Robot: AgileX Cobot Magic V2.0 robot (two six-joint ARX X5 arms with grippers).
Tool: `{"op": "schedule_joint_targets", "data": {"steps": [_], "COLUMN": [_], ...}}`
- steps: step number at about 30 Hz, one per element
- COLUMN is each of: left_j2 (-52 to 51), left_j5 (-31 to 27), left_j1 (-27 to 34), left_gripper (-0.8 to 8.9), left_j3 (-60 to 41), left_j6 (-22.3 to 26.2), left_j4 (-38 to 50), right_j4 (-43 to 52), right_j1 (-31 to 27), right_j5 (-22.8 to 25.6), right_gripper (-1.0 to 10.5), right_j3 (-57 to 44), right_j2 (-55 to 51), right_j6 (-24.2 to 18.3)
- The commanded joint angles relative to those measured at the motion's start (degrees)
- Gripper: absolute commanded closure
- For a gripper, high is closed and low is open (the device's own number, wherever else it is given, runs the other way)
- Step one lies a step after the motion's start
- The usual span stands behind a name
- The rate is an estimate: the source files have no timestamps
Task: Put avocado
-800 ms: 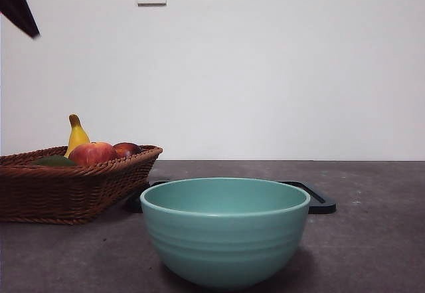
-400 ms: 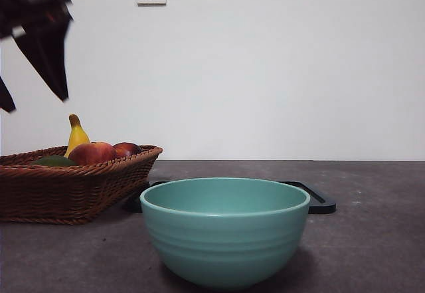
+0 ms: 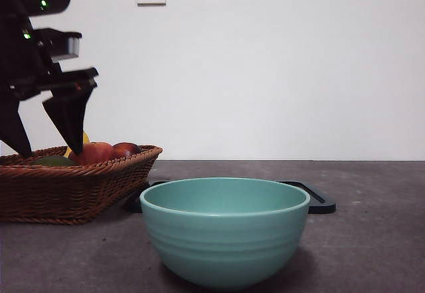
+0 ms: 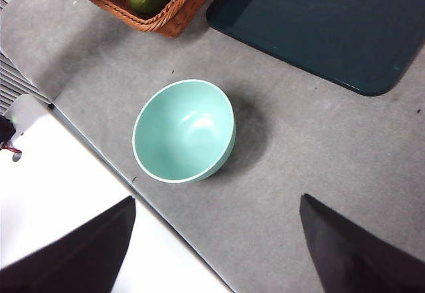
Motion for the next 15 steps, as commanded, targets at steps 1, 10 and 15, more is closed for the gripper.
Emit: {"op": "schedule_joint_targets", "data": {"steps": [1, 10, 15], "left_j2": [2.1, 5.7, 5.9], "left_j5": [-0.3, -1.6, -1.6], "left_j1": [-0.3, -0.3, -0.3], "left_gripper": [4.12, 4.18, 4.67], "left_j3": [1.3, 1.3, 1.3], "left_j6": [1.0, 1.0, 1.0], "left_j4": [1.2, 1.2, 1.4], "right_j4": [0.5, 0.5, 0.5], "right_j1": [0.3, 0.3, 0.3], "right_j5": [-0.1, -0.1, -0.1], "right_gripper": [5.5, 5.5, 5.5], "right_j3": [0.9, 0.9, 0.9], "right_j2": [0.3, 0.3, 0.3], "right_j6": [0.4, 0.4, 0.4]}}
